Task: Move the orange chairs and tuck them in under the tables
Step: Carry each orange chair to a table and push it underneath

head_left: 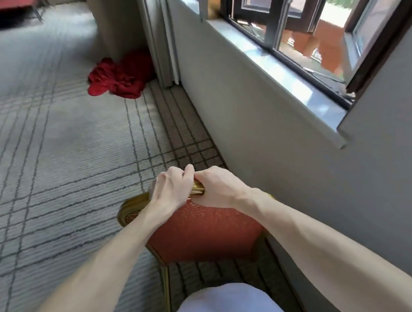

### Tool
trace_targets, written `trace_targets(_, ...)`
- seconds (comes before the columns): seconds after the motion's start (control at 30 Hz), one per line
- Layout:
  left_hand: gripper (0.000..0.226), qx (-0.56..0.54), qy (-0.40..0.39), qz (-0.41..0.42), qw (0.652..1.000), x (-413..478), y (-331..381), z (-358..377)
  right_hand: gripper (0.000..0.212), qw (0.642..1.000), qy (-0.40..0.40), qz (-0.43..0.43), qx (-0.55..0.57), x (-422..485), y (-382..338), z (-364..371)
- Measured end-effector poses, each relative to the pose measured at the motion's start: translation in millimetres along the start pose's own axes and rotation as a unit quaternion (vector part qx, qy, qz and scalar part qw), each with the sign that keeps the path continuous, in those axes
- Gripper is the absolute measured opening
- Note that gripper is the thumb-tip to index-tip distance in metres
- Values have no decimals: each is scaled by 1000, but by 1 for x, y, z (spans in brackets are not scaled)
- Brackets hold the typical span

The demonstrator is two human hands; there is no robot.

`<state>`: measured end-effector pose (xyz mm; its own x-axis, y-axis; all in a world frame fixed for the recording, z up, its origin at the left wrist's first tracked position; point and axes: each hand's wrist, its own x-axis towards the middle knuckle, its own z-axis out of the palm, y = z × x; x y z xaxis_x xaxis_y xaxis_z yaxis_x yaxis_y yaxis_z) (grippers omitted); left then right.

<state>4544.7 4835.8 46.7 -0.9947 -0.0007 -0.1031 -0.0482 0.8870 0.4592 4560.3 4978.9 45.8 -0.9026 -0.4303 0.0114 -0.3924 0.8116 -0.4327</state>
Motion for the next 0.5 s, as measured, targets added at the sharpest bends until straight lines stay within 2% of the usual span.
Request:
trace_targets(0.07,58,-30,-5,45,999,11,1,-1,6,1000,-10,8,-11,13,12,-9)
trace_targets(0.13,56,-36,-23,90,995,20,6,2,16,999,-11,26,-16,26,33,-19)
trace_targets(0.23,50,-41,-3,131,991,46,23,11,27,998,-18,29,-61,52,66,-34)
trace_targets(0.33,49,-20,43,132,990,78,45,20,34,996,6,32,-84,78,96,-46)
trace_targets(0.5,49,11,72,106,992,162,37,7,27,999,38,3,-40,159,123,-52)
